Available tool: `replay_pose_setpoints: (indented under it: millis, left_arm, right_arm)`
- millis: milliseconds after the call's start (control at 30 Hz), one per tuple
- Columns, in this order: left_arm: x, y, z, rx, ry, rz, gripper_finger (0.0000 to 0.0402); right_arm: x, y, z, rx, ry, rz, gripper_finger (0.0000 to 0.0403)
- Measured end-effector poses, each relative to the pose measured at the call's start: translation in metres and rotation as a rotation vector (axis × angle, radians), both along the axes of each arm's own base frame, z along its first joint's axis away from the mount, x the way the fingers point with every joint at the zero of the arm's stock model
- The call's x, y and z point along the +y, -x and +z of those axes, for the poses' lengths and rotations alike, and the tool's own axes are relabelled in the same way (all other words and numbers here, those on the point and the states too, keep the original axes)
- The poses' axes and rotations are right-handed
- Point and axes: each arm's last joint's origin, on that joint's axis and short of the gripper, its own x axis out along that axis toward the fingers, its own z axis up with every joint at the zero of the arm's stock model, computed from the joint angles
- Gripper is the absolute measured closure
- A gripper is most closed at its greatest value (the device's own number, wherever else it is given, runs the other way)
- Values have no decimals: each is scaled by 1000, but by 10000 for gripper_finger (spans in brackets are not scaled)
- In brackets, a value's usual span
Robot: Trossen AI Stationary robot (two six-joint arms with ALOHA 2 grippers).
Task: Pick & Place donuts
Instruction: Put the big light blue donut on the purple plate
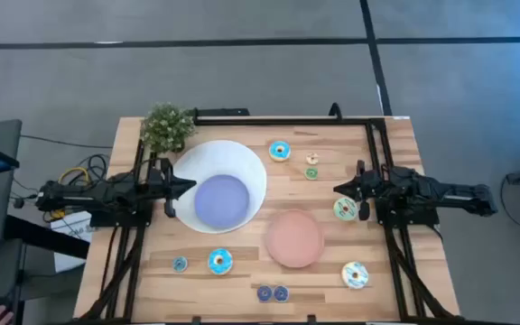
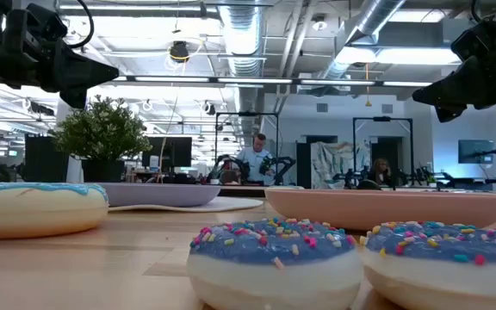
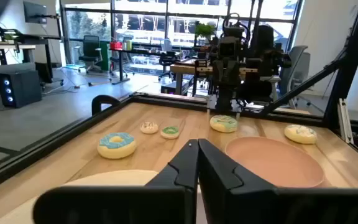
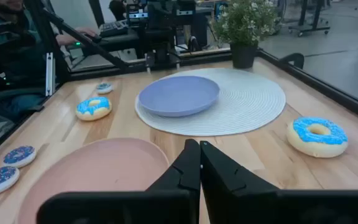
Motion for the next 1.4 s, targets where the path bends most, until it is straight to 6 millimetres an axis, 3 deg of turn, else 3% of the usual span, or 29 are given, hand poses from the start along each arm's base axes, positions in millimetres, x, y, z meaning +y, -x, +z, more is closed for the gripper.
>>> replay_pose_setpoints:
  millis: [600,833,1000,1400]
  left_arm:
    - [0,1,3,3,1,-2,401]
    - [-5,-4,29,77,-9,-84,401]
    - [-10,-26,54,196,-8,-98,401]
    - [-48,-117,103,665,92,-81,401]
  right_arm:
    - [0,0,0,0,0,0,403]
    - [0,0,0,0,0,0,403]
    - [0,0,0,0,0,0,403]
    - [0,0,0,0,0,0,403]
